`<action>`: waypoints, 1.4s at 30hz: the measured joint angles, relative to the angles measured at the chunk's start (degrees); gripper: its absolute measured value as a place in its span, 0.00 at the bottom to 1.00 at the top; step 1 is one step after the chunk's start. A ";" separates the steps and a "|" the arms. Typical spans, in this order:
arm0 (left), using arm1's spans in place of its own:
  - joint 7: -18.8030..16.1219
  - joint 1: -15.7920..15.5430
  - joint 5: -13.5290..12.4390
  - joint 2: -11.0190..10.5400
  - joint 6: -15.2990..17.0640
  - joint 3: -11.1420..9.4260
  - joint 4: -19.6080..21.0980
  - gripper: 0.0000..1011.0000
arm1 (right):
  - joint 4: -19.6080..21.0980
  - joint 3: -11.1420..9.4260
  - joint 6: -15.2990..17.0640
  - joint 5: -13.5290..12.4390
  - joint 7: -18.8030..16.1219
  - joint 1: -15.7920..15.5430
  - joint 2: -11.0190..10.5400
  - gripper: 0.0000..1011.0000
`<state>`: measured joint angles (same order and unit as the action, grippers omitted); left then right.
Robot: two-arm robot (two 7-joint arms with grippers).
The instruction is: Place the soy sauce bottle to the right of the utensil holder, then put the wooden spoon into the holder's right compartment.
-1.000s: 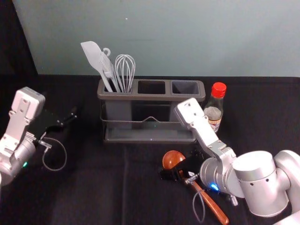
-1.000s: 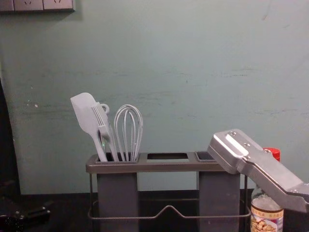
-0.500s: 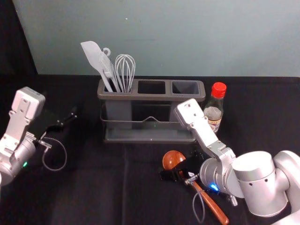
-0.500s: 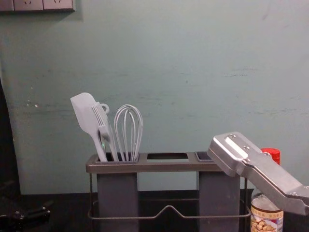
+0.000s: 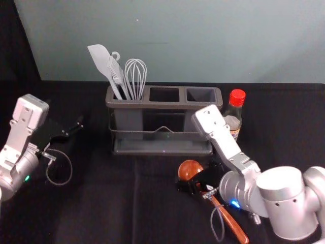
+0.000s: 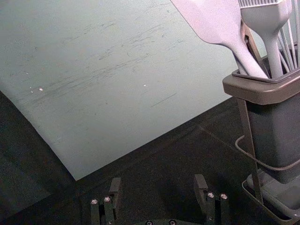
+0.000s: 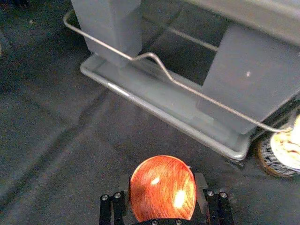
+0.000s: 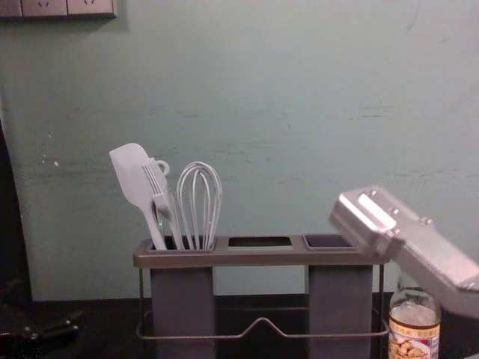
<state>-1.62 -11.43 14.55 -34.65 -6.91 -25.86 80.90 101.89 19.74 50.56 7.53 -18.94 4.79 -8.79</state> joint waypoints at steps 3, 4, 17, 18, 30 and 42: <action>0.00 0.00 0.00 0.00 0.00 0.00 0.00 0.99 | 2.79 -1.14 -0.37 0.02 0.00 -1.60 -0.20 0.83; 0.00 -0.01 0.00 0.00 0.00 0.00 0.00 0.99 | 3.52 -1.47 -0.58 0.01 0.00 -2.06 -0.25 0.83; 0.00 0.00 0.00 0.00 0.00 0.00 0.00 0.99 | 13.34 -8.71 -10.59 -1.50 0.45 -10.80 -0.25 0.83; 0.00 0.00 0.00 0.00 0.00 0.00 0.00 0.99 | 13.71 -9.11 -11.62 -1.68 0.52 -11.29 -0.25 0.83; 0.00 -0.01 0.00 0.00 0.00 0.00 0.00 0.99 | 15.67 -12.16 -34.66 -6.32 0.97 -18.01 -1.98 0.83; 0.00 0.00 0.00 0.00 0.00 0.00 0.00 0.99 | 11.75 -13.09 -53.07 -12.32 -2.71 -19.36 -5.17 0.83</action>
<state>-1.62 -11.43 14.55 -34.65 -6.91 -25.86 80.90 113.64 6.65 -2.52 -4.79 -21.65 -14.57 -13.96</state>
